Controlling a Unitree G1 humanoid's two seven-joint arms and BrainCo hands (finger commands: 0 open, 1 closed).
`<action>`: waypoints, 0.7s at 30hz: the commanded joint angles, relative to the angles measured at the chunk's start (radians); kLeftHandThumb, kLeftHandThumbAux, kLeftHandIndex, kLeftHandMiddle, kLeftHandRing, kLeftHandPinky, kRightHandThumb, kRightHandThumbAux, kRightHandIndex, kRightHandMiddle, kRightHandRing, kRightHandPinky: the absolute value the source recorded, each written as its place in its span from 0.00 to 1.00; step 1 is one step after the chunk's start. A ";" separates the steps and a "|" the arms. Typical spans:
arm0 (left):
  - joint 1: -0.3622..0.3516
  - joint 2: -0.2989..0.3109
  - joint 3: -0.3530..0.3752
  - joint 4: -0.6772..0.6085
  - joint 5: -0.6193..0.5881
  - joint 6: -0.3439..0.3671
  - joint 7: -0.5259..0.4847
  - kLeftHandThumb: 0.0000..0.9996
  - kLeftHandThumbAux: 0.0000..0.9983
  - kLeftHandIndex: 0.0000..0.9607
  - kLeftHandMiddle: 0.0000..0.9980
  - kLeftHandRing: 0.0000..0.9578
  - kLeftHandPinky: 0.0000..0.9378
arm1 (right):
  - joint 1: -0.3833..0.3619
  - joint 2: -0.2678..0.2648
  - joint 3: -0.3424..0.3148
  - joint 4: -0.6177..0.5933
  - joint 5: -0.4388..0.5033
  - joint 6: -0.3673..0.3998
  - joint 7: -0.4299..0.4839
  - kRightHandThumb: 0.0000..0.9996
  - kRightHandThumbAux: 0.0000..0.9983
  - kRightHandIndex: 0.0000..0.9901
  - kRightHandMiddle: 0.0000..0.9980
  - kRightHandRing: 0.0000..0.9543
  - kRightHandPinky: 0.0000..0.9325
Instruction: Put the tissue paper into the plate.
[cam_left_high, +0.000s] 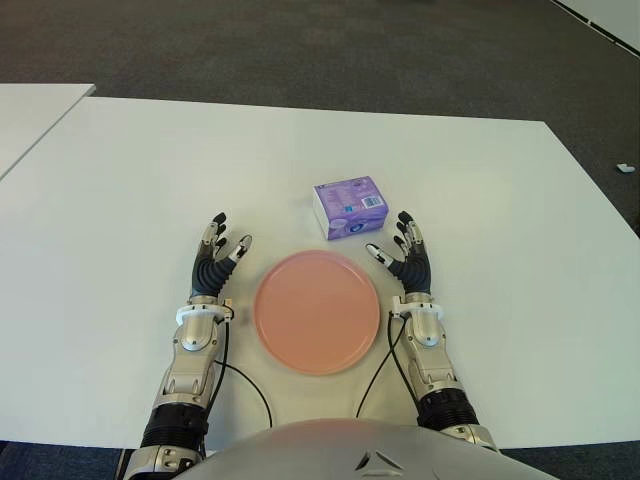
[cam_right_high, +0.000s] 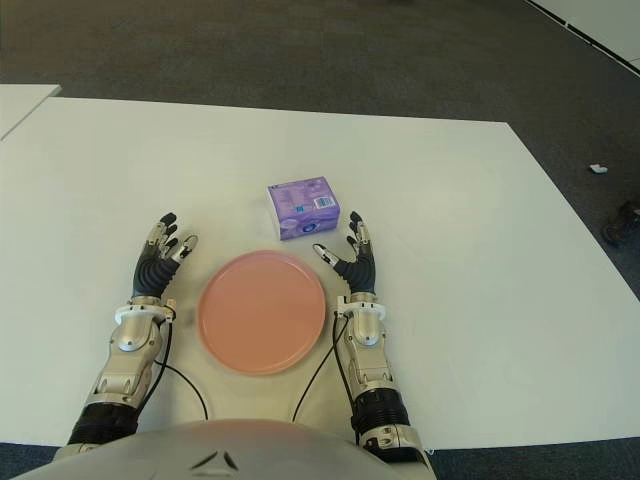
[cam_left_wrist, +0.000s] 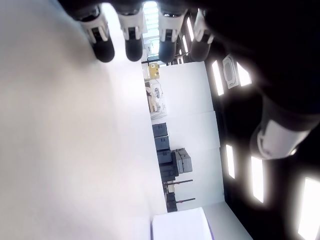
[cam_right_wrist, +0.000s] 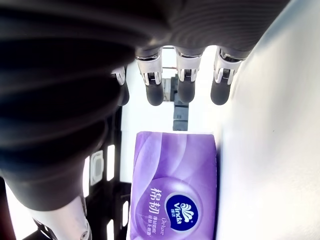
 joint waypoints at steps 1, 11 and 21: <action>0.029 -0.002 -0.003 0.015 0.008 0.033 0.001 0.00 0.56 0.00 0.00 0.00 0.00 | 0.093 0.000 -0.004 0.092 -0.001 0.068 -0.003 0.00 0.80 0.00 0.00 0.00 0.00; 0.029 -0.005 -0.003 0.008 -0.003 0.049 -0.007 0.00 0.55 0.00 0.00 0.00 0.00 | 0.092 -0.003 -0.005 0.094 0.000 0.067 -0.003 0.00 0.79 0.00 0.00 0.00 0.00; 0.029 -0.008 -0.004 0.010 -0.001 0.042 -0.004 0.00 0.55 0.00 0.00 0.00 0.00 | 0.090 -0.006 -0.006 0.095 0.001 0.072 -0.002 0.00 0.78 0.00 0.00 0.00 0.00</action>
